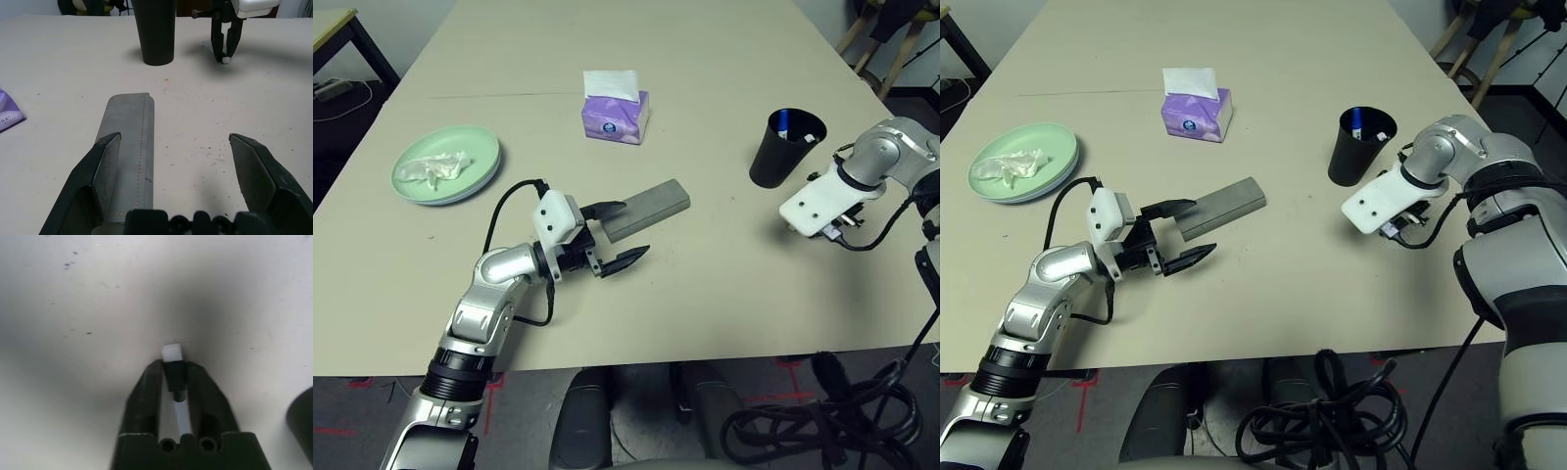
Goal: Organize and tidy the items on the table.
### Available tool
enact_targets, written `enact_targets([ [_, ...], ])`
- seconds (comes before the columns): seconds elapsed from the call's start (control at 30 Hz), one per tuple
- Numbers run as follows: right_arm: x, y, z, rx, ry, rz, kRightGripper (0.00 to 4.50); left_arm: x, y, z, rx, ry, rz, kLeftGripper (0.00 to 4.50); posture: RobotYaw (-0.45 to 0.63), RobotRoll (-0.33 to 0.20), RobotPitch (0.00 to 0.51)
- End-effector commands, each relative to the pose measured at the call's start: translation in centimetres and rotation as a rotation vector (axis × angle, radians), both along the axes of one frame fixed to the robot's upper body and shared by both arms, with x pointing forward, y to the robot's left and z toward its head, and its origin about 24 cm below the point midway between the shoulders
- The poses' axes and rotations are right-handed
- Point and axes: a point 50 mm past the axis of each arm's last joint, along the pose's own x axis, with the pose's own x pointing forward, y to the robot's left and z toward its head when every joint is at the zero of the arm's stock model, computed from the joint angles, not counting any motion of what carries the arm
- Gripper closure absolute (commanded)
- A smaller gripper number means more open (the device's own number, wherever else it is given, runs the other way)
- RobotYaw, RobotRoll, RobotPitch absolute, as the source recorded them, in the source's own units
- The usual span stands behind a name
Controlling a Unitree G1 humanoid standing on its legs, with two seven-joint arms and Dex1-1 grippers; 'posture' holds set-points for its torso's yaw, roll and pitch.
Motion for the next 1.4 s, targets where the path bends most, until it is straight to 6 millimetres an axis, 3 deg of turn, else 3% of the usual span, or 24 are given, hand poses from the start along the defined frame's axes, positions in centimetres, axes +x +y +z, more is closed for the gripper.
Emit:
enact_targets([
  [0.03, -0.2, -0.5, 0.5, 0.031, 0.008, -0.028, 4.08, 0.0, -0.1, 0.0, 0.009, 0.001, -0.009, 0.00, 0.15, 0.000, 0.188],
  [0.17, -0.1, 0.3, 1.3, 0.152, 0.036, -0.053, 4.08, 0.3, -0.1, 0.1, 0.012, -0.003, -0.012, 0.00, 0.14, 0.000, 0.174],
  [0.33, 1.0, 2.6, 3.0, 0.596, 0.074, -0.224, 4.08, 0.6, 0.0, 0.3, 0.022, -0.009, -0.016, 0.00, 0.13, 0.000, 0.148],
  [0.5, -0.7, 5.0, 6.2, 1.074, 0.293, -0.249, 4.08, 1.1, 0.3, 0.6, 0.030, -0.013, -0.023, 0.00, 0.11, 0.000, 0.120],
  [0.6, -1.3, 5.6, 8.1, 1.357, 0.340, -0.253, 4.08, 1.5, 0.4, 0.8, 0.035, -0.019, -0.032, 0.00, 0.09, 0.000, 0.109],
  [0.93, -0.5, 4.8, 9.9, 2.029, -0.007, -0.511, 4.08, 2.6, 0.2, 1.1, 0.042, -0.027, -0.062, 0.00, 0.03, 0.000, 0.094],
  [1.03, 0.4, 3.0, 10.2, 2.109, -0.207, -0.683, 4.08, 2.8, 0.1, 1.2, 0.044, -0.030, -0.072, 0.00, 0.03, 0.000, 0.093],
  [1.1, 1.2, 1.9, 9.7, 2.063, -0.339, -0.838, 4.08, 2.9, 0.1, 1.2, 0.044, -0.031, -0.074, 0.00, 0.03, 0.000, 0.093],
  [1.4, 2.0, 0.7, 8.1, 1.954, -0.457, -1.145, 4.08, 2.8, 0.0, 1.1, 0.042, -0.031, -0.078, 0.00, 0.03, 0.000, 0.088],
])
